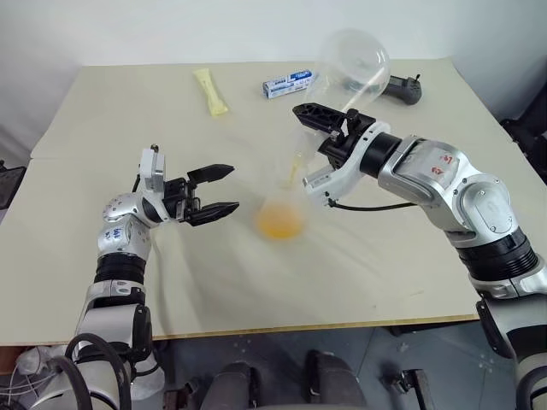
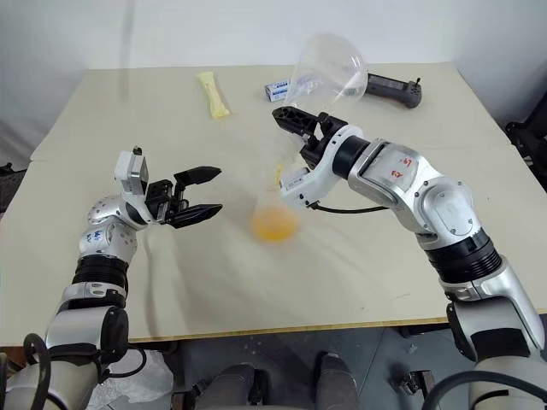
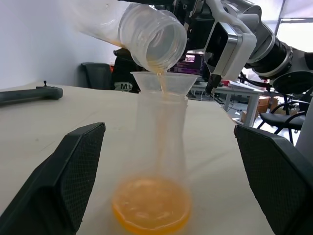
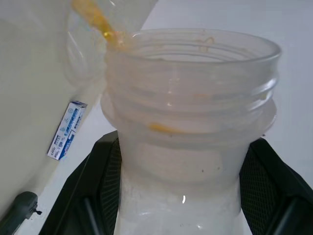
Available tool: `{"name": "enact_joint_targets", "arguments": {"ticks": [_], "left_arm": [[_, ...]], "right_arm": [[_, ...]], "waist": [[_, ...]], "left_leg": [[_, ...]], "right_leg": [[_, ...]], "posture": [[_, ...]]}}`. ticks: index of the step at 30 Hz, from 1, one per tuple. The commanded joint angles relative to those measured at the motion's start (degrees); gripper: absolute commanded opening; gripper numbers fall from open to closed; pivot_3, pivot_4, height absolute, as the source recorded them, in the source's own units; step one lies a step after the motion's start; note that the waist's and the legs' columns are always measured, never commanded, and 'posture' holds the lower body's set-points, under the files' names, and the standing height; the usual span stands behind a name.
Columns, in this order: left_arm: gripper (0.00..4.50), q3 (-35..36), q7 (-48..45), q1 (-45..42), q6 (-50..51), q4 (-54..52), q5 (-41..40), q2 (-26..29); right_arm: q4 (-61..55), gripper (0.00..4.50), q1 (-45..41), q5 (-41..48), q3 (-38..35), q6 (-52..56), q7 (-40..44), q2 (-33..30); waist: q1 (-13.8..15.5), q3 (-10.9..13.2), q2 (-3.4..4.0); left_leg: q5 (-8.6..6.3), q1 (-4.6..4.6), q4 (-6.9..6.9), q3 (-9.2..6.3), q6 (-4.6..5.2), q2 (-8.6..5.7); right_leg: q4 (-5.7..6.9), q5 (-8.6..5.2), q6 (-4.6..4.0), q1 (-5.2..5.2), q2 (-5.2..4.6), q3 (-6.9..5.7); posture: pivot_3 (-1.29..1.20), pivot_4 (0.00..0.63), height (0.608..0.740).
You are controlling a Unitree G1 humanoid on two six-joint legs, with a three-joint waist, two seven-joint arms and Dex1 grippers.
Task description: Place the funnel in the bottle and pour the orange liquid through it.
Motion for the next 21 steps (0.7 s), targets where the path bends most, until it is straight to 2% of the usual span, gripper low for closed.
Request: {"name": "enact_joint_targets", "arguments": {"ticks": [1, 21], "left_arm": [[4.50, 0.16, -1.17, -0.11, -0.12, -1.93, -0.81, 0.08], [4.50, 0.52, -0.72, -0.20, -0.66, -1.33, -0.74, 0.09]], "right_arm": [[-0.88, 2.74, -1.68, -0.09, -1.78, -0.77, -1.47, -0.80], [1.97, 2.74, -3.23, -1.51, -1.43, -2.30, -4.04, 0.18]], "waist": [[-0.12, 0.00, 0.00], [-0.69, 0.00, 0.00]], "left_leg": [[0.00, 0.00, 0.00, 0.00, 0.00, 0.00], [0.00, 0.00, -0.01, -0.03, 0.00, 0.00]], "right_leg": [[0.00, 0.00, 0.00, 0.00, 0.00, 0.00], [0.01, 0.00, 0.00, 0.00, -0.01, -0.01]], "posture": [[0.00, 0.150, 0.740], [0.00, 0.150, 0.740]]}}
